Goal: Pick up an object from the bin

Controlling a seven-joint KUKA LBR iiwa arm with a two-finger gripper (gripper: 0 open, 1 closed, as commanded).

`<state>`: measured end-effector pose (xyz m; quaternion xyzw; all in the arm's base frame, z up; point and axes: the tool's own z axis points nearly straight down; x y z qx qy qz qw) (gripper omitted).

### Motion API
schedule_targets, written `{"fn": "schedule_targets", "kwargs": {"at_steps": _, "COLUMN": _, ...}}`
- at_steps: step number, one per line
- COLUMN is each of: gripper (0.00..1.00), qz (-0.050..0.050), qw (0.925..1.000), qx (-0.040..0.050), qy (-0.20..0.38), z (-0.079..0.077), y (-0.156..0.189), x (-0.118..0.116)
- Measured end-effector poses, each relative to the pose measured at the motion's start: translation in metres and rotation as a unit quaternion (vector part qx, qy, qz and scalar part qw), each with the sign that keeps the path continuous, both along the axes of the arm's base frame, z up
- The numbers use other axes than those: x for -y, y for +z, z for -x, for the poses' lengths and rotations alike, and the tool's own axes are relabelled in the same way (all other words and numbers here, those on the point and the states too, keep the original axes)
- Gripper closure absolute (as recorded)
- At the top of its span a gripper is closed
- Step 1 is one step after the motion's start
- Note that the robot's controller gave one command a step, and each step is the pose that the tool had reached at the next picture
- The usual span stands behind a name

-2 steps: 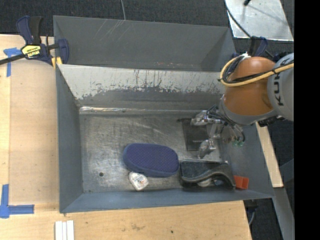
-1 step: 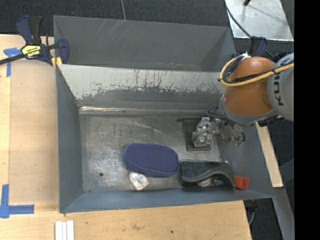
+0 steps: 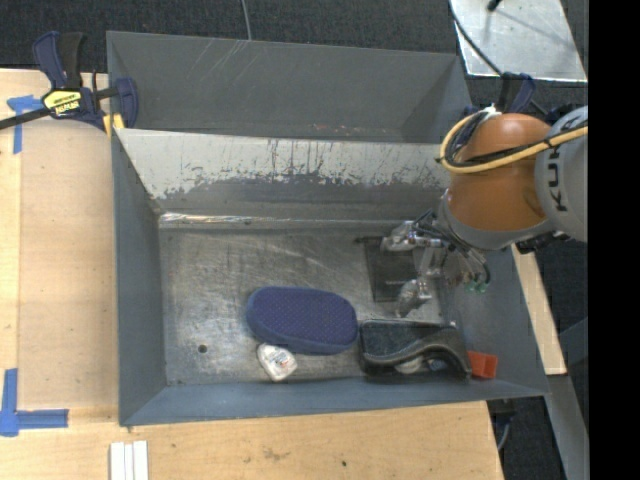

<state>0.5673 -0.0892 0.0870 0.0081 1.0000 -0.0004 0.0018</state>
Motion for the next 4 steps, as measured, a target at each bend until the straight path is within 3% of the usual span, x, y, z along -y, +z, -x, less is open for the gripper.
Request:
{"fn": "schedule_targets", "kwargs": {"at_steps": 1, "gripper": 1.0, "qz": 0.0, "qw": 1.0, "qx": 0.0, "qy": 0.0, "z": 0.0, "y": 0.0, "x": 0.0}}
{"fn": "schedule_targets", "kwargs": {"at_steps": 2, "gripper": 1.0, "qz": 0.002, "qw": 0.9925, "qx": 0.0015, "qy": 0.122, "z": -0.008, "y": -0.005, "x": -0.049}}
{"fn": "schedule_targets", "kwargs": {"at_steps": 3, "gripper": 0.0, "qz": 0.0, "qw": 0.9925, "qx": -0.0015, "qy": 0.122, "z": -0.006, "y": -0.007, "x": -0.051}}
{"fn": "schedule_targets", "kwargs": {"at_steps": 4, "gripper": 0.0, "qz": 0.002, "qw": 0.99, "qx": 0.0027, "qy": 0.141, "z": -0.041, "y": 0.008, "x": -0.015}}
